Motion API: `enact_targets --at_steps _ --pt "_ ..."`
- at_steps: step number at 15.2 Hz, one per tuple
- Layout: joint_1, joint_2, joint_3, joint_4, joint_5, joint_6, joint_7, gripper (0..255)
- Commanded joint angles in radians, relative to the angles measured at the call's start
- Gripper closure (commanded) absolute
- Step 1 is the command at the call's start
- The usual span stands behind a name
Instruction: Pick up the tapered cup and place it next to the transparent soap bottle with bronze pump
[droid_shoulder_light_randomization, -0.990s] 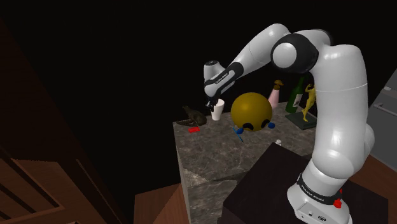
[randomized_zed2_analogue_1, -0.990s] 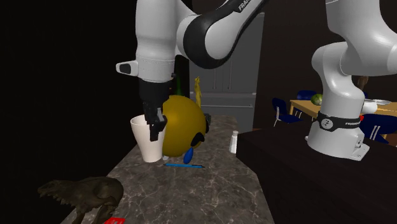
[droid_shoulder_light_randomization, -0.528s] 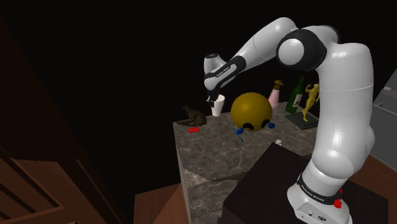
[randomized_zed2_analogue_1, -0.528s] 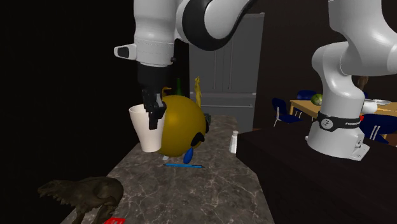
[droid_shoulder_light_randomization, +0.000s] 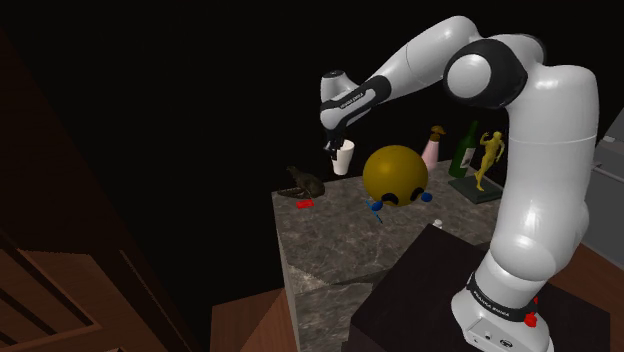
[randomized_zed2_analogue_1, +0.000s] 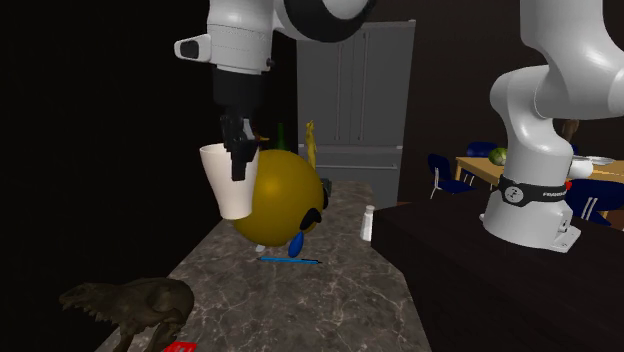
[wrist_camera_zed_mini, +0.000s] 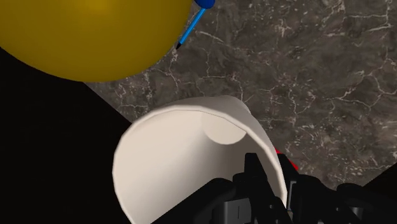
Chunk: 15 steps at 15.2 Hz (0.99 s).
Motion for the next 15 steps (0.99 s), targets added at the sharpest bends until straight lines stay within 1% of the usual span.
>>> enact_targets --at_steps 1,15 --pt "0.001 -0.013 0.002 0.013 0.003 -0.026 -0.004 255" --pt "0.002 -0.081 0.006 0.110 0.021 -0.189 -0.035 255"
